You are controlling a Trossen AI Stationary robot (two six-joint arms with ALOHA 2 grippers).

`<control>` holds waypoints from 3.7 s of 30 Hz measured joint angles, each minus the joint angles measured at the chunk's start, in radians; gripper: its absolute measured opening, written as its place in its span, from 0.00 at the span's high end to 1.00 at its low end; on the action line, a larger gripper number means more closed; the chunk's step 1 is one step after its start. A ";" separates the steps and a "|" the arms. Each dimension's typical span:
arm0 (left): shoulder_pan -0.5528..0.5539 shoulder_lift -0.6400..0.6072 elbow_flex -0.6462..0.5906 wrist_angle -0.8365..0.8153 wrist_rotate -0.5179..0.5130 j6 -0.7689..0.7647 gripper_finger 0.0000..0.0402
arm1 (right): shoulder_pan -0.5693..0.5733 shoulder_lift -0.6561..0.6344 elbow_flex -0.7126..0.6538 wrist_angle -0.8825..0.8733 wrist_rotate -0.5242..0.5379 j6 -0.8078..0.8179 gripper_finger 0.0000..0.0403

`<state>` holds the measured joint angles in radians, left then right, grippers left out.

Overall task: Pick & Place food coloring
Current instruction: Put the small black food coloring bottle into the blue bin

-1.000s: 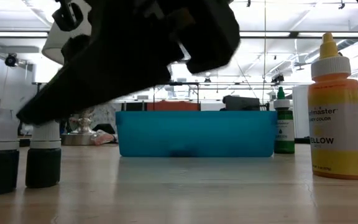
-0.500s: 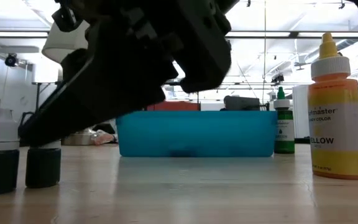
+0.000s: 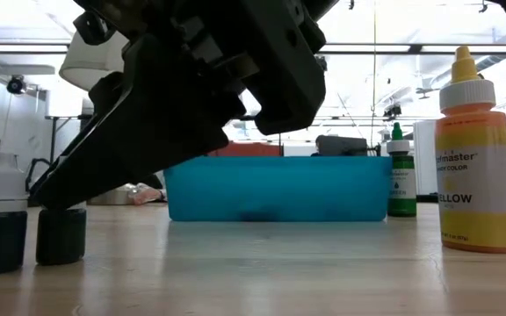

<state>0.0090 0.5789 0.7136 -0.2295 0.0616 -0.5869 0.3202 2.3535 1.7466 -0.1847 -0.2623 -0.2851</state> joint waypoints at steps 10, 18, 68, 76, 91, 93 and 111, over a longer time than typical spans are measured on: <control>0.000 0.000 0.000 0.000 -0.002 0.000 1.00 | 0.000 -0.002 0.000 -0.037 0.000 -0.006 0.89; 0.000 0.000 0.000 0.000 -0.003 0.000 1.00 | -0.002 -0.014 0.000 -0.066 0.000 0.012 0.89; 0.000 0.000 0.000 -0.005 -0.003 0.056 1.00 | -0.182 -0.840 -0.585 -0.197 0.498 0.569 0.89; 0.000 0.000 0.000 -0.002 -0.003 0.056 1.00 | -0.186 -0.928 -0.711 -0.165 0.527 0.634 0.89; 0.000 0.020 -0.002 -0.058 -0.003 0.074 1.00 | -0.185 -1.021 -0.751 -0.149 0.492 0.608 0.89; 0.000 0.020 -0.002 -0.068 -0.005 0.074 1.00 | -0.185 -1.021 -0.751 -0.152 0.489 0.596 0.89; -0.011 -0.083 -0.340 0.413 -0.045 0.435 1.00 | -0.185 -1.021 -0.751 -0.147 0.486 0.588 0.89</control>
<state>-0.0021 0.4963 0.3738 0.1835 0.0166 -0.1514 0.1349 1.3327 0.9958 -0.3320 0.2241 0.3031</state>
